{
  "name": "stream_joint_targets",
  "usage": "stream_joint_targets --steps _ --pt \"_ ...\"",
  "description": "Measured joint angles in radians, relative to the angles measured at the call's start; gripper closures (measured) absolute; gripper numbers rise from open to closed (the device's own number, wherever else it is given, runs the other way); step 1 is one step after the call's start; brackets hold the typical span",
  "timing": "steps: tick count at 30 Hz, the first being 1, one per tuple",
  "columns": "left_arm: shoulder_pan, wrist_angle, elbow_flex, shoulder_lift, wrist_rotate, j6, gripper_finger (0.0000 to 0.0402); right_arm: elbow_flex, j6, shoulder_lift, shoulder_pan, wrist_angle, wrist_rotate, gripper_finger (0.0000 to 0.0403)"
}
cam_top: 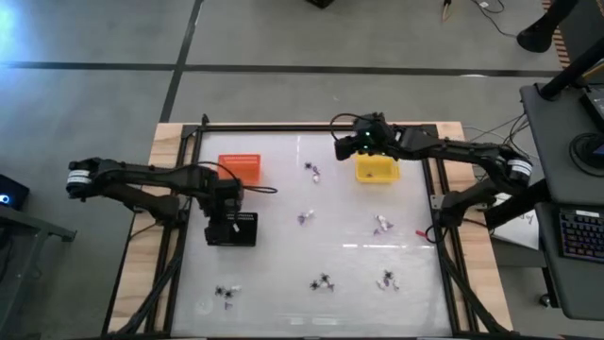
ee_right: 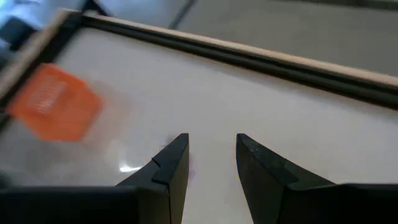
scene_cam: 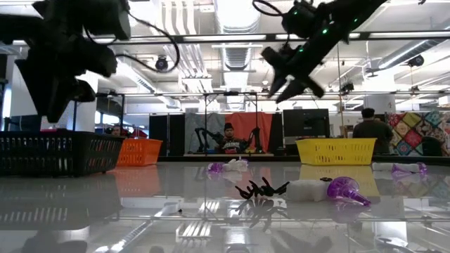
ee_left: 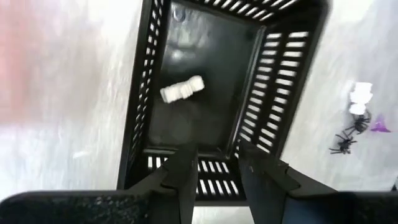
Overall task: Sort Halloween decoration
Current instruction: Put the black spider toy into the orange bin
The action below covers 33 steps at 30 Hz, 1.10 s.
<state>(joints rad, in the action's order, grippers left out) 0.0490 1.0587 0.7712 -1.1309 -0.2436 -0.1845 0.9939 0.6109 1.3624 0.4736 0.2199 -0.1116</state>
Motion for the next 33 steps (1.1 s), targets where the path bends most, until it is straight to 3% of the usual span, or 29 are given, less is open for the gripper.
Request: stream_joint_targets --steps 5,10,21,33 --pt "0.0 0.0 0.0 0.107 0.058 -0.024 0.0303 0.0 0.064 0.106 0.0 -0.152 0.057 0.028" --pt "0.0 0.0 0.0 0.189 0.093 -0.037 0.0303 0.008 0.108 0.182 -0.004 -0.196 0.093 0.028" --pt "0.001 0.002 0.0 0.283 0.206 -0.034 0.0303 0.217 0.128 0.368 -0.033 -0.194 0.095 0.028" --pt "0.0 0.014 0.0 0.326 0.211 -0.046 0.0303 0.44 0.016 0.531 -0.027 0.128 0.173 0.028"
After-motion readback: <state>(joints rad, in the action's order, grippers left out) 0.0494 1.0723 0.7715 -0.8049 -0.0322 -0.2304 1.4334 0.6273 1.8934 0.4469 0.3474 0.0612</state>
